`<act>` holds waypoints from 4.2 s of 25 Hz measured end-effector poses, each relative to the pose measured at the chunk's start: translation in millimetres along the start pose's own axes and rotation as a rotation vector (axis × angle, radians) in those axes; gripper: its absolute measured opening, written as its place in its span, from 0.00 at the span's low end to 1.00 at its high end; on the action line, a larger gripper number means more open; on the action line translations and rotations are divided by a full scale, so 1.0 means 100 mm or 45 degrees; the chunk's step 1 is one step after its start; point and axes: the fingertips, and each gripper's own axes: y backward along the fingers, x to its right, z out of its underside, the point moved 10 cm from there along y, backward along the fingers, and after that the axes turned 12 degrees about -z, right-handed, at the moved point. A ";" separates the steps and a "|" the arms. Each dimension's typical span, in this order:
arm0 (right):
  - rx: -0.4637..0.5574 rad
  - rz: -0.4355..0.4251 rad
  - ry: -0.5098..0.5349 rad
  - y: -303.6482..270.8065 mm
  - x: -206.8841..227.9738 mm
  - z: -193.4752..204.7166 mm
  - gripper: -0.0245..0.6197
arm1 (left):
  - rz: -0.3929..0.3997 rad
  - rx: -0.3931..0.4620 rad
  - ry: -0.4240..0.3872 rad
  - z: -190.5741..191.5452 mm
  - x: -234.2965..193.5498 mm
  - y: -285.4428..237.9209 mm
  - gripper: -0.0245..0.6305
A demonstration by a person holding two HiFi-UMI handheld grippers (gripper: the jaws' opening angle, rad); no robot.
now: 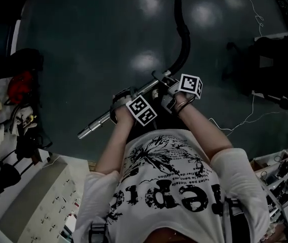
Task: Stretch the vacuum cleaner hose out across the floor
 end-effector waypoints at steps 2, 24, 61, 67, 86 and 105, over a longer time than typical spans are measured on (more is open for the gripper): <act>0.028 -0.036 0.020 0.03 -0.08 0.11 0.28 | -0.156 0.072 -0.057 0.08 -0.05 0.12 0.19; -0.106 -0.644 0.097 0.17 -0.32 0.93 0.28 | 1.406 0.460 0.755 0.61 -0.37 0.94 0.60; -0.334 0.404 1.009 0.20 -1.09 1.75 0.59 | 1.399 0.295 0.808 1.06 0.64 1.19 0.15; -0.241 0.591 0.855 -0.14 -0.97 1.66 0.59 | 1.041 0.179 0.778 1.31 0.65 1.03 0.15; -0.146 0.204 0.407 -0.10 -0.14 2.03 0.29 | 0.619 -0.063 0.594 1.78 1.36 0.90 0.16; -0.160 -0.150 0.517 0.79 -0.37 1.50 0.05 | 1.474 0.420 0.801 0.91 1.78 1.03 0.33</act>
